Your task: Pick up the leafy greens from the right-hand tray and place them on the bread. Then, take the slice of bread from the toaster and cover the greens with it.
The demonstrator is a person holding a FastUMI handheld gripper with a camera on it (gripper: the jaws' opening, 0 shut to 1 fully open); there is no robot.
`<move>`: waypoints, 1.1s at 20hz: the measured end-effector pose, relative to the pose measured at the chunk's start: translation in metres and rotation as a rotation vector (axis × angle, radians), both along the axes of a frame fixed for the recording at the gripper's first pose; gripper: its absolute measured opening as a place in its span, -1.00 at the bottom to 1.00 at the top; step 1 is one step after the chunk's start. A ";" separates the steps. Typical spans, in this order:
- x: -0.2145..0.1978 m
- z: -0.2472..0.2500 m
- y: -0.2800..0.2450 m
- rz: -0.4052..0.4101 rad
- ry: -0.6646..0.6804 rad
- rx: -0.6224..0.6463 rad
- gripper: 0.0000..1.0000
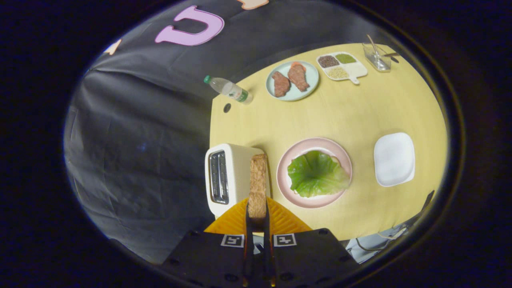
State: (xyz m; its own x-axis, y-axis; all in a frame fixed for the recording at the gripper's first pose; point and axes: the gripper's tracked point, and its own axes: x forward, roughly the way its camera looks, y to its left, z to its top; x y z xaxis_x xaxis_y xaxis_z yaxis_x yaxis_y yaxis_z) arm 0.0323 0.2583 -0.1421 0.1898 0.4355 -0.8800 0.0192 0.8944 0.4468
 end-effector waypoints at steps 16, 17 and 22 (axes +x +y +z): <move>0.029 -0.143 -0.058 0.067 0.083 -0.036 -0.75; 0.026 -0.148 -0.063 0.081 0.081 -0.063 -0.75; 0.026 -0.166 -0.080 0.127 0.025 -0.196 -0.75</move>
